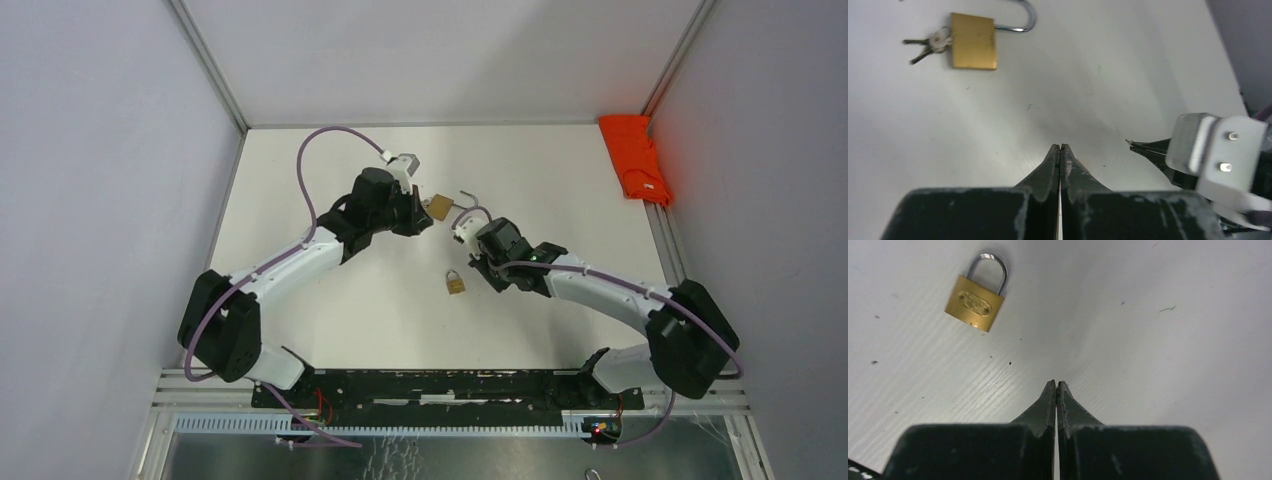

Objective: Unlock with the key

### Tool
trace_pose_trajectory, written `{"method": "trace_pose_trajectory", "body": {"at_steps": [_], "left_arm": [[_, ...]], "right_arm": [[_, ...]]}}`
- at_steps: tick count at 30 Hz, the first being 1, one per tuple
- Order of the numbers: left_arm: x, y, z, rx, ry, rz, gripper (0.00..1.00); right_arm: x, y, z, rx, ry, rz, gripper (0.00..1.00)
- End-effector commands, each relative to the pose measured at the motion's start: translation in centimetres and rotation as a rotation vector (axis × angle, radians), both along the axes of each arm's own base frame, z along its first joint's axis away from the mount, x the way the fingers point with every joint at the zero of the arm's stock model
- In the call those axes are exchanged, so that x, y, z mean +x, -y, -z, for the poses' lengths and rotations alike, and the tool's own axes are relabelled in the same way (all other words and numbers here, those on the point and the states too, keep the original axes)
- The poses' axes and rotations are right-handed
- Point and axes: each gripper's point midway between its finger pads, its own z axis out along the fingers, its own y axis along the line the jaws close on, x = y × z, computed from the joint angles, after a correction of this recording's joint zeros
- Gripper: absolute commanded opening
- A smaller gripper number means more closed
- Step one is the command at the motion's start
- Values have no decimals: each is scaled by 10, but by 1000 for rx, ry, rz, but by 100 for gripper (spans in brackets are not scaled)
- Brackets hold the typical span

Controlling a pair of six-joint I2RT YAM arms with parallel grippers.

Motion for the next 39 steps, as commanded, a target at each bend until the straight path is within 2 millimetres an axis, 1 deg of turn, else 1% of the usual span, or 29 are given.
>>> {"method": "trace_pose_trajectory", "body": {"at_steps": [1, 5, 7, 11, 14, 16, 18, 21, 25, 28, 30, 32, 36, 39], "left_arm": [[-8, 31, -16, -134, 65, 175, 2], [-22, 51, -27, -230, 69, 314, 2], [-28, 60, -38, -283, 92, 386, 2], [-53, 76, -66, -419, 148, 586, 2], [-71, 83, -85, -514, 160, 731, 2], [-80, 85, -91, -554, 158, 808, 2], [-89, 86, -101, -599, 161, 884, 2], [-107, 83, -117, -679, 161, 997, 3], [-129, 72, -141, -794, 190, 1116, 7], [-125, 77, -134, -801, 139, 1132, 9], [-125, 78, -130, -795, 137, 1135, 9], [-127, 78, -130, -792, 155, 1139, 9], [-135, 75, -138, -785, 175, 1164, 9], [-144, 72, -150, -781, 205, 1191, 9]], "right_arm": [[14, -13, -61, 113, 119, 7, 0], [12, -16, -95, 180, 176, -12, 0], [11, -17, -115, 215, 212, -23, 0], [8, -23, -157, 307, 292, -79, 0], [2, -27, -185, 372, 339, -126, 0], [-3, -31, -198, 405, 355, -165, 0], [-9, -36, -211, 448, 375, -210, 0], [-17, -42, -227, 502, 408, -270, 0], [-25, -48, -244, 560, 431, -328, 0], [-32, -52, -253, 587, 437, -368, 0], [-35, -52, -259, 603, 448, -386, 0], [-36, -52, -264, 607, 459, -390, 0], [-38, -50, -276, 618, 494, -405, 0], [-40, -51, -288, 639, 519, -422, 0]]}}
